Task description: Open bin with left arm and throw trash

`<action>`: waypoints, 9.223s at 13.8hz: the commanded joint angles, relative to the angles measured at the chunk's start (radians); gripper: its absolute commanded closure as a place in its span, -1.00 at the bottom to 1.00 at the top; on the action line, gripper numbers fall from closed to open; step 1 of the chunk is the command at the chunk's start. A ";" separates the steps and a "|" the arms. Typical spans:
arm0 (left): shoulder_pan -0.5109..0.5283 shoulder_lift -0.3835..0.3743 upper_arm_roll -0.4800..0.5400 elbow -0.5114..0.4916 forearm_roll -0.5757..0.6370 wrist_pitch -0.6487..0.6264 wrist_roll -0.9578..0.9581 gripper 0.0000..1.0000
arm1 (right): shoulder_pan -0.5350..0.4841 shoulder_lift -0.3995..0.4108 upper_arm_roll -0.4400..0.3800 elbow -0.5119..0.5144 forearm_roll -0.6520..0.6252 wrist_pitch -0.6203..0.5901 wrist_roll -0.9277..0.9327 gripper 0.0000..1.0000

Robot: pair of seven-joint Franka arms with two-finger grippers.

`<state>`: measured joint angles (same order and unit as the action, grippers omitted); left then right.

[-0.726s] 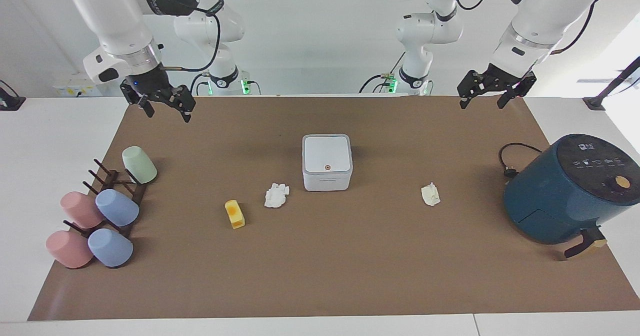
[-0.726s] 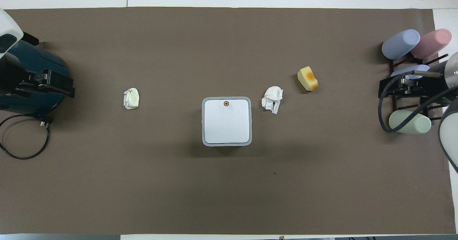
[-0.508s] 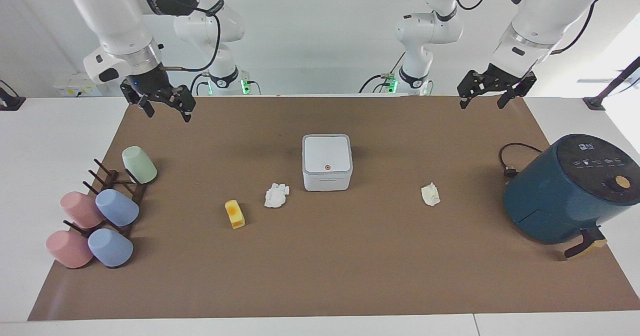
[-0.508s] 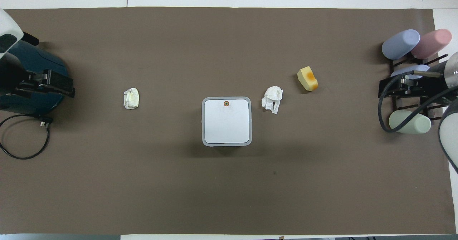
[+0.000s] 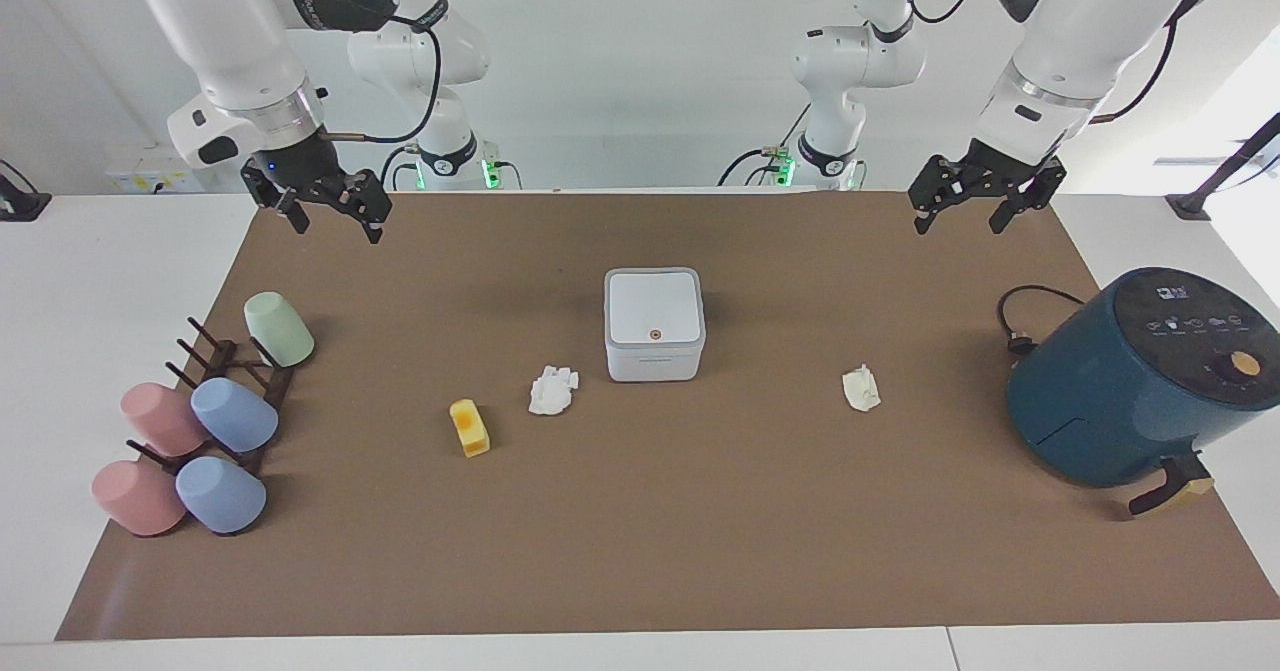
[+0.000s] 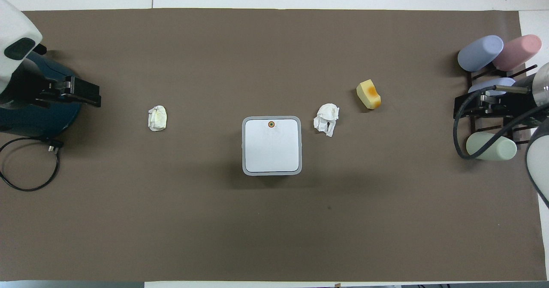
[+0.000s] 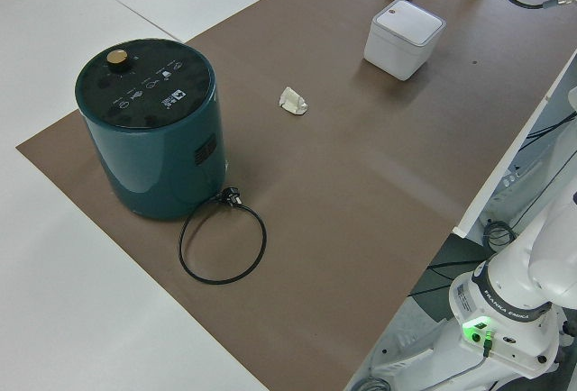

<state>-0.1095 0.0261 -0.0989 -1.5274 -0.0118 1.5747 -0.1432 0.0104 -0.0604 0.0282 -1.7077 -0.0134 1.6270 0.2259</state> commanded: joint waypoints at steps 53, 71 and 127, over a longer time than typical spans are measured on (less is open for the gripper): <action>-0.135 0.011 0.013 -0.382 -0.022 0.360 0.140 -0.28 | 0.537 0.217 0.026 -0.159 0.105 0.646 0.630 1.00; -0.009 0.207 0.016 -0.567 0.061 0.837 0.287 1.00 | 0.562 0.226 0.036 -0.083 0.127 0.511 0.658 -1.00; 0.094 -0.094 0.007 -0.131 0.049 -0.014 0.179 -1.00 | 0.527 0.201 0.042 -0.222 0.182 0.622 0.556 -1.00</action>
<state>0.0026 -0.0914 -0.0952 -1.7083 -0.0034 1.5753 0.0618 0.5327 0.1595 0.0691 -1.9110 0.1447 2.2266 0.7835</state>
